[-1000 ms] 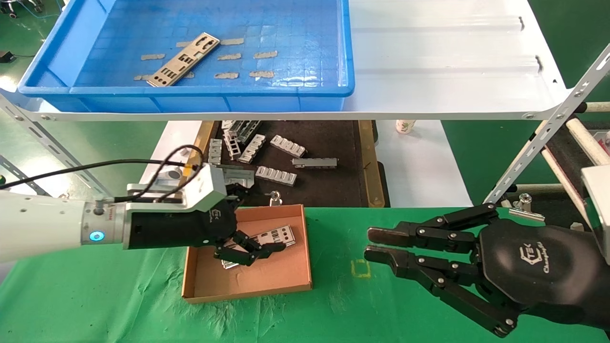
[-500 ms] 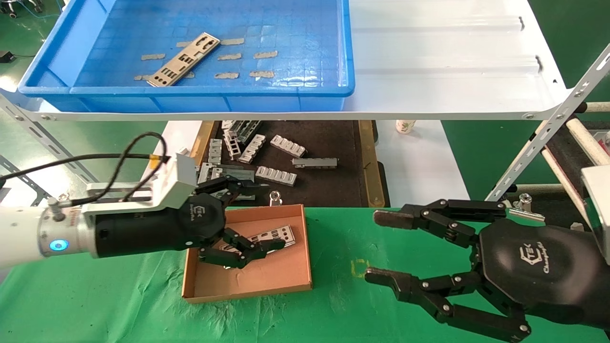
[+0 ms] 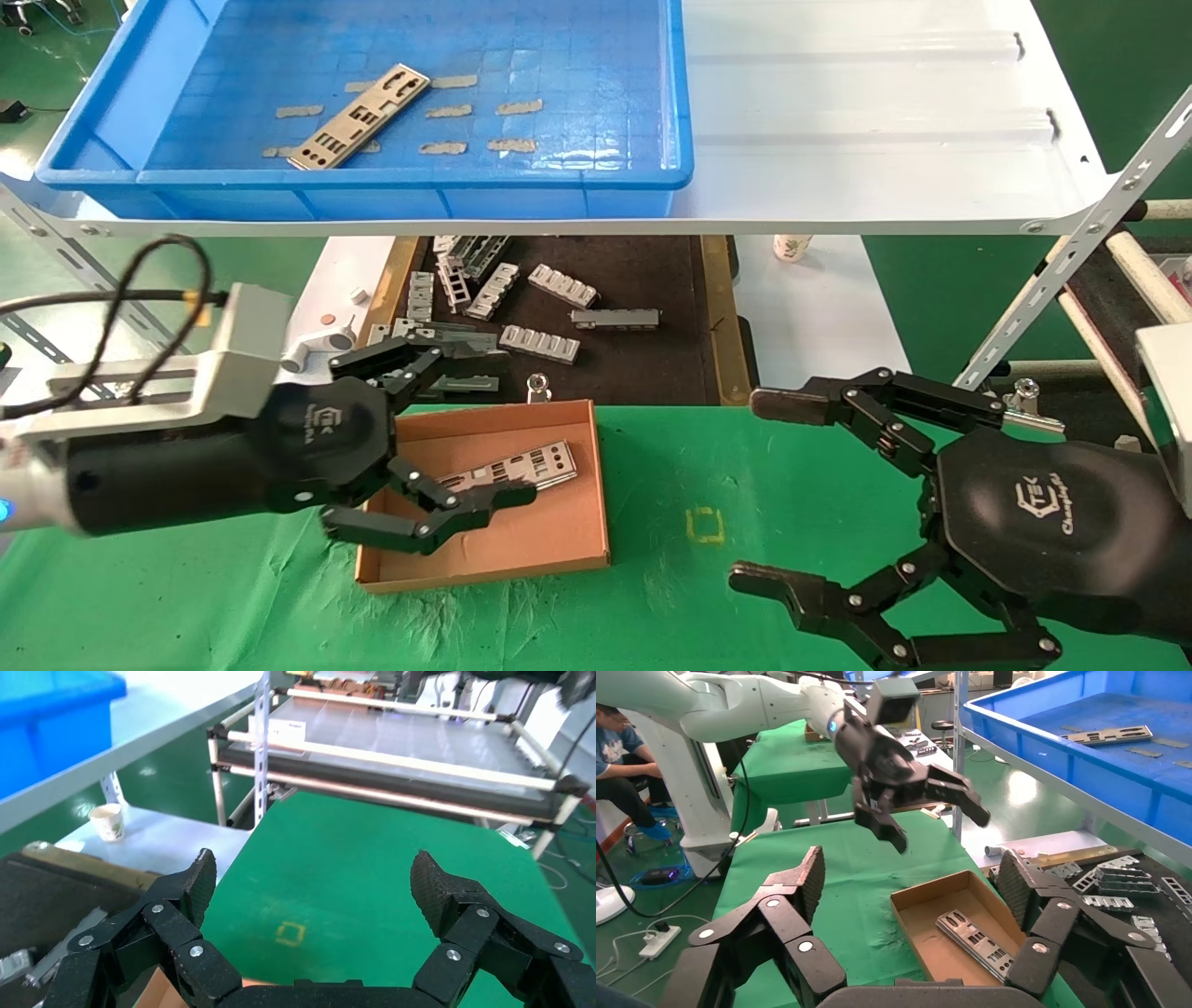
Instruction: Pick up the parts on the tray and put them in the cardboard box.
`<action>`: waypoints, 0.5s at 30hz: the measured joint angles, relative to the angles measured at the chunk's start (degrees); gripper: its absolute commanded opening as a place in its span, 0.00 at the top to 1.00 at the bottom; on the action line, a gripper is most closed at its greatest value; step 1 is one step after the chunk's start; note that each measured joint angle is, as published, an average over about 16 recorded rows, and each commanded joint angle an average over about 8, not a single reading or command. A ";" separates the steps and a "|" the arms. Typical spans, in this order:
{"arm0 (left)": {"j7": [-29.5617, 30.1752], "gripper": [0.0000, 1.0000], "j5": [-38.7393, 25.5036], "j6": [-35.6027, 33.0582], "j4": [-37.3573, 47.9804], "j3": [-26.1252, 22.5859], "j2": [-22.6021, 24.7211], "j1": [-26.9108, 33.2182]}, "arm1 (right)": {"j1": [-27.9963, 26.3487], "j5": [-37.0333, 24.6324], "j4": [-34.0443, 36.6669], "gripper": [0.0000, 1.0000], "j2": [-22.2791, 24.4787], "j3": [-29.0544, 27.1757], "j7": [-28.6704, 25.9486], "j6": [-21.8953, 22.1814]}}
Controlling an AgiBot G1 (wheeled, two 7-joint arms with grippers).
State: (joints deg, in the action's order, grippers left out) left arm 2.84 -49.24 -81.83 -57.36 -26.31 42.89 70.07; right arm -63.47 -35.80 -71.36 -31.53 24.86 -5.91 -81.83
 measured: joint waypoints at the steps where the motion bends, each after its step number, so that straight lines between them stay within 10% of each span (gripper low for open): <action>1: 0.41 0.00 0.39 -0.20 -0.85 0.54 -0.41 -0.44 | 0.00 0.00 0.00 0.00 0.00 0.00 0.00 0.00; 15: 6.09 0.00 5.68 -2.98 -12.49 7.92 -6.06 -6.55 | 0.00 0.00 0.00 0.00 0.00 0.00 0.00 0.00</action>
State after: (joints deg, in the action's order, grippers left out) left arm 8.92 -43.56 -84.81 -69.85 -18.39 36.83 63.53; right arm -63.47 -35.80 -71.36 -31.53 24.86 -5.91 -81.83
